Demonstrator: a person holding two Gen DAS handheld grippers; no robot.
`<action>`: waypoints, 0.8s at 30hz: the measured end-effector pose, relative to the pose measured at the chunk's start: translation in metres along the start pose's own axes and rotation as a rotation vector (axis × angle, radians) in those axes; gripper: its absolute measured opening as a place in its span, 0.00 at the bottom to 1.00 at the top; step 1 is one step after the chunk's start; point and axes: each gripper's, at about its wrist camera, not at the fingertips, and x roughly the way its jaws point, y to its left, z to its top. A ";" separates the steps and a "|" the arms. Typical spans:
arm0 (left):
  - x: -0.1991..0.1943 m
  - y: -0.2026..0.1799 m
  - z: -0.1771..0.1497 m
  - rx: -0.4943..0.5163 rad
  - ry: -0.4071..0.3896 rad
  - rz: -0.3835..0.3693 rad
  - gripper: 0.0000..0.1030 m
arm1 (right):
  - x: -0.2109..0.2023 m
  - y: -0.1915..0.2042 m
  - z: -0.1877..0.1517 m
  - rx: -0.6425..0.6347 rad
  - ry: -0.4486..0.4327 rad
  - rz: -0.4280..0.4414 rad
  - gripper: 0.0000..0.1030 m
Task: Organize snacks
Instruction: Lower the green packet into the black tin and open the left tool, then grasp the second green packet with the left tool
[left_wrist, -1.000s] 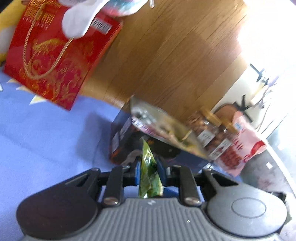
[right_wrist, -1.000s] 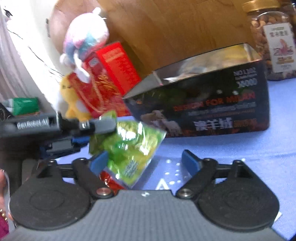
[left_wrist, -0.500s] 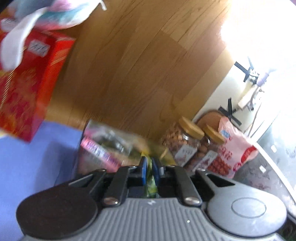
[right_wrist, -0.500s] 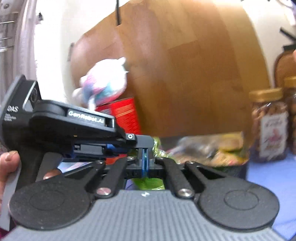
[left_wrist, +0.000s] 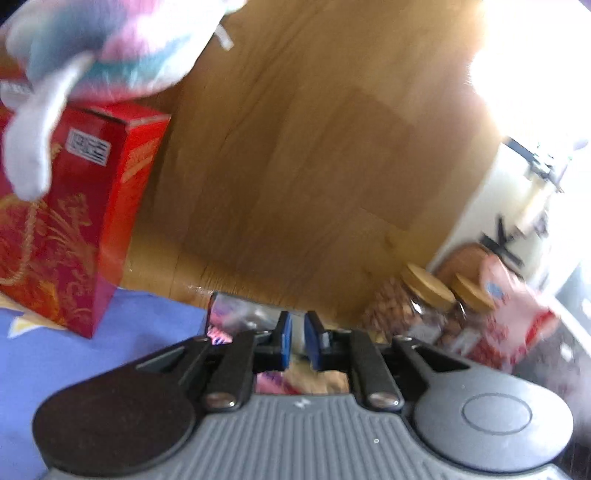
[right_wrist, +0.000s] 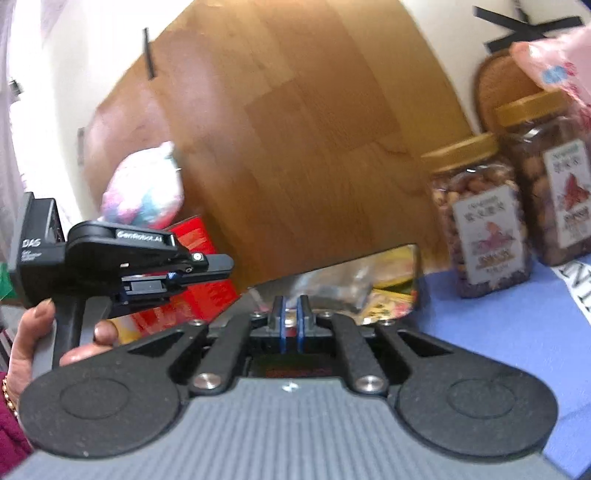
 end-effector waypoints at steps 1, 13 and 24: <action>-0.009 0.000 -0.007 0.023 0.000 -0.003 0.20 | 0.002 0.003 -0.001 -0.016 0.032 0.031 0.26; -0.043 0.075 -0.090 -0.277 0.329 -0.075 0.53 | 0.042 0.040 -0.036 -0.247 0.420 0.050 0.44; -0.024 0.054 -0.094 -0.254 0.297 -0.037 0.17 | 0.047 0.036 -0.043 -0.256 0.456 0.026 0.26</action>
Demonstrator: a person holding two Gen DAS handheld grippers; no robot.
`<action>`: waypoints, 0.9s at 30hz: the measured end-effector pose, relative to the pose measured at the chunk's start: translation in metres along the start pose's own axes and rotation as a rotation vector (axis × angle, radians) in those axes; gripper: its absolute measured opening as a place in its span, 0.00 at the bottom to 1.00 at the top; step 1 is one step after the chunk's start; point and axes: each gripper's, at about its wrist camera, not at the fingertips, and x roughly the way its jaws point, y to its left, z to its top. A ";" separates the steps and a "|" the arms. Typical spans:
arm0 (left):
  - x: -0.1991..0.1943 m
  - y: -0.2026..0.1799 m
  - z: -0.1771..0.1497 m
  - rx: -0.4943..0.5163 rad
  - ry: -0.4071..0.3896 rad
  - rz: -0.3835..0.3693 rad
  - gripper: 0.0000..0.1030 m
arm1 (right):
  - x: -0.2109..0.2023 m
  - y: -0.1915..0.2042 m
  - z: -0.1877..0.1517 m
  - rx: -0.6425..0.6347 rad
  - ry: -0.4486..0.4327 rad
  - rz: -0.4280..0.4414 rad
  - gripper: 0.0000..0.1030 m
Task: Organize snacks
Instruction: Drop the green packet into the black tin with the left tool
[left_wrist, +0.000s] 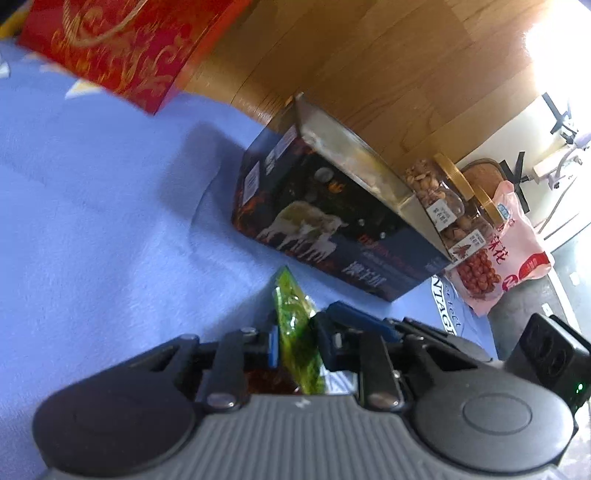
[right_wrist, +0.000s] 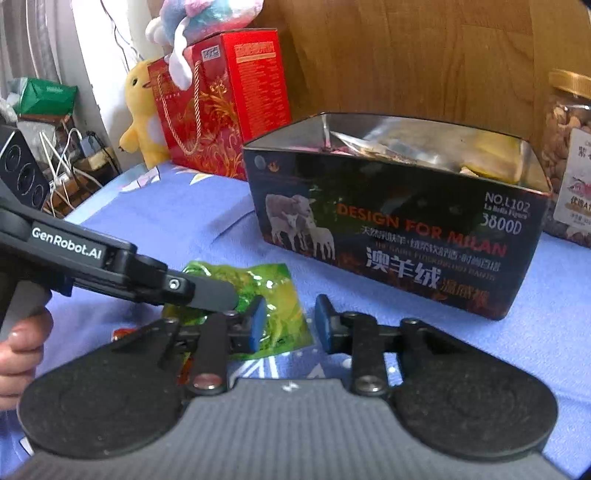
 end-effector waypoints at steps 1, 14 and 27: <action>-0.003 -0.005 0.001 0.014 -0.016 0.001 0.16 | -0.002 -0.001 0.001 0.013 -0.010 0.017 0.25; -0.027 -0.064 0.076 0.164 -0.239 -0.131 0.16 | -0.070 -0.045 0.007 0.366 -0.480 0.128 0.26; 0.020 -0.083 0.078 0.324 -0.281 0.282 0.49 | -0.070 -0.066 0.004 0.444 -0.471 -0.007 0.31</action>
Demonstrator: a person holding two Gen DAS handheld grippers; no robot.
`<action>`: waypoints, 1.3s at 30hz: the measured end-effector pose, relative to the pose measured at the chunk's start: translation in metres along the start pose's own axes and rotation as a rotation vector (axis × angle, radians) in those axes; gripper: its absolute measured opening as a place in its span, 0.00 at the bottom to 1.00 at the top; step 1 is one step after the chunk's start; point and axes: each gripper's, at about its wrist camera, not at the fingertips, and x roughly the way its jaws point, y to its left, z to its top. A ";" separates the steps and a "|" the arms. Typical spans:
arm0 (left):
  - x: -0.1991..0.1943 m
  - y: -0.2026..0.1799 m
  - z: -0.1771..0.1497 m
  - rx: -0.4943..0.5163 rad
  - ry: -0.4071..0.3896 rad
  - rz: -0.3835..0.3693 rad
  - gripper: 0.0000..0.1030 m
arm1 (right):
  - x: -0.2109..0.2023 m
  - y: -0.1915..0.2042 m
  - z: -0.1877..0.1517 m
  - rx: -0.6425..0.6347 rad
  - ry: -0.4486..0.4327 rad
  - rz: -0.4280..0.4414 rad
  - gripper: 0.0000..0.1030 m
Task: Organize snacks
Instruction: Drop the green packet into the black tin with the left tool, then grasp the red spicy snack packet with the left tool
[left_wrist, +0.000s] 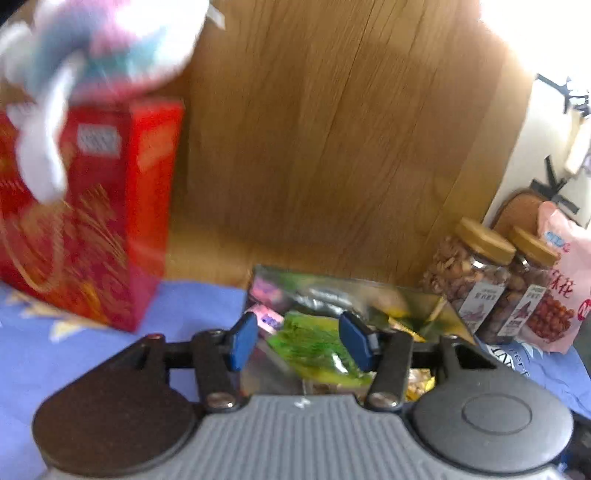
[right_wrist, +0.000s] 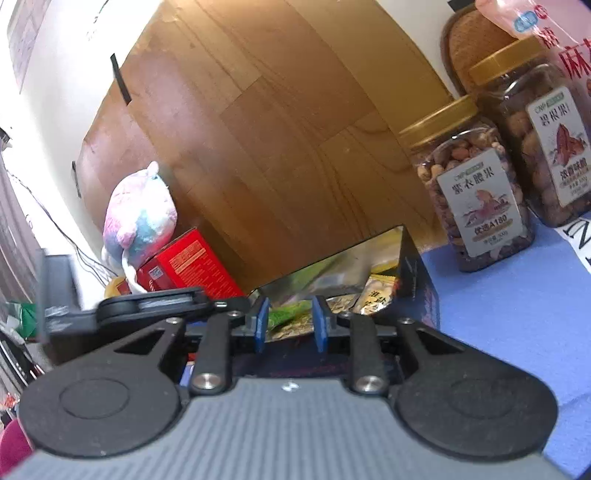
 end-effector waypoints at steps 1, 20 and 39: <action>-0.012 0.004 0.001 -0.002 -0.025 0.000 0.49 | -0.002 0.000 -0.001 -0.001 0.000 0.002 0.31; -0.090 0.080 -0.103 -0.203 0.246 -0.199 0.53 | -0.045 0.025 -0.061 0.171 0.480 0.218 0.31; -0.071 0.095 -0.129 -0.402 0.312 -0.429 0.50 | -0.030 0.037 -0.100 0.184 0.507 0.118 0.14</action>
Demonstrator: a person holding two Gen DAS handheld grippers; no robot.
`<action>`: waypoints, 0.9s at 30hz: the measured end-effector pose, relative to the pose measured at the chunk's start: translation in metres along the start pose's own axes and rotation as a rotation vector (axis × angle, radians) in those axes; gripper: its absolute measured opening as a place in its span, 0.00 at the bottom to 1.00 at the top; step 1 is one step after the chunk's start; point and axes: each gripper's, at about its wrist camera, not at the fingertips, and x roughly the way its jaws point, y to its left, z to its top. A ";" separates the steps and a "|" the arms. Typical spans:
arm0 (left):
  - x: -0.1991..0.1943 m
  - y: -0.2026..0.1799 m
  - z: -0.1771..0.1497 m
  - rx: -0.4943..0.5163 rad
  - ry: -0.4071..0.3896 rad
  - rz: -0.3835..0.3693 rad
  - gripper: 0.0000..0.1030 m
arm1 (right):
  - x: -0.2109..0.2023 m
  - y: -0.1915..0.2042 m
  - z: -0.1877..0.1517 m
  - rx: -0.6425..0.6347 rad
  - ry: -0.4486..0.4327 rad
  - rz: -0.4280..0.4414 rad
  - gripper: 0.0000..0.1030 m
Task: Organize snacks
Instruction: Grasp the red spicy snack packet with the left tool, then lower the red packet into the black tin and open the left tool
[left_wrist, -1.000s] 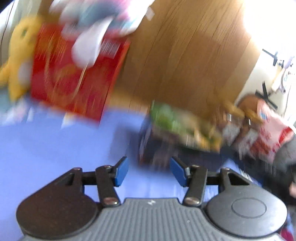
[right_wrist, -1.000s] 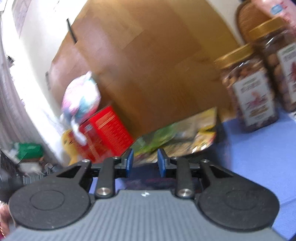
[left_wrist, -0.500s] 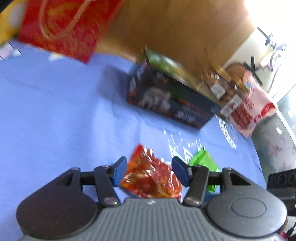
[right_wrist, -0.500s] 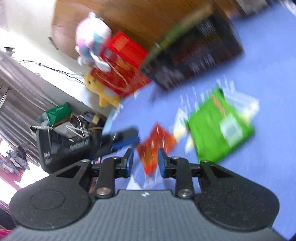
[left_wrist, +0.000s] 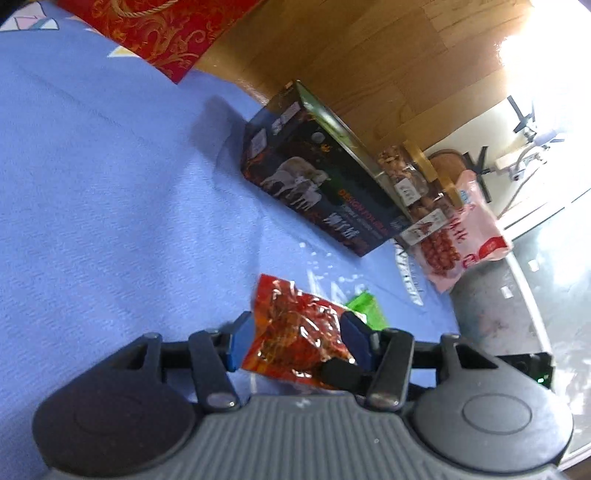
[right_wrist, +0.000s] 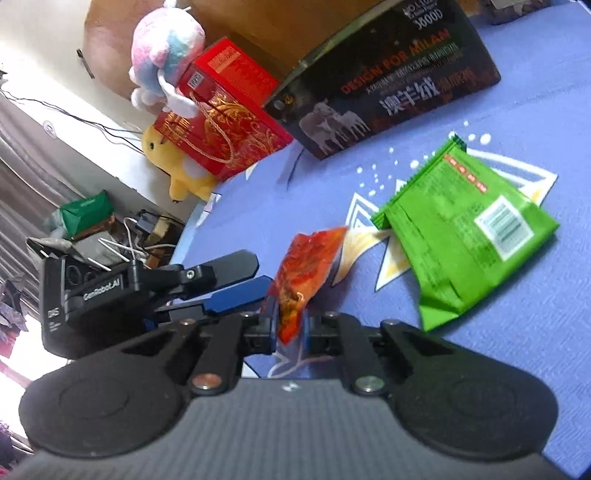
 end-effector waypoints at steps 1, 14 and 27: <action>0.000 -0.001 0.003 -0.002 -0.003 -0.013 0.50 | -0.003 -0.002 0.002 0.010 -0.013 0.008 0.13; 0.033 -0.084 0.070 0.173 -0.052 -0.096 0.41 | -0.043 -0.020 0.093 0.114 -0.225 0.171 0.11; 0.115 -0.114 0.110 0.268 -0.084 0.115 0.41 | -0.025 -0.008 0.120 -0.173 -0.464 -0.316 0.24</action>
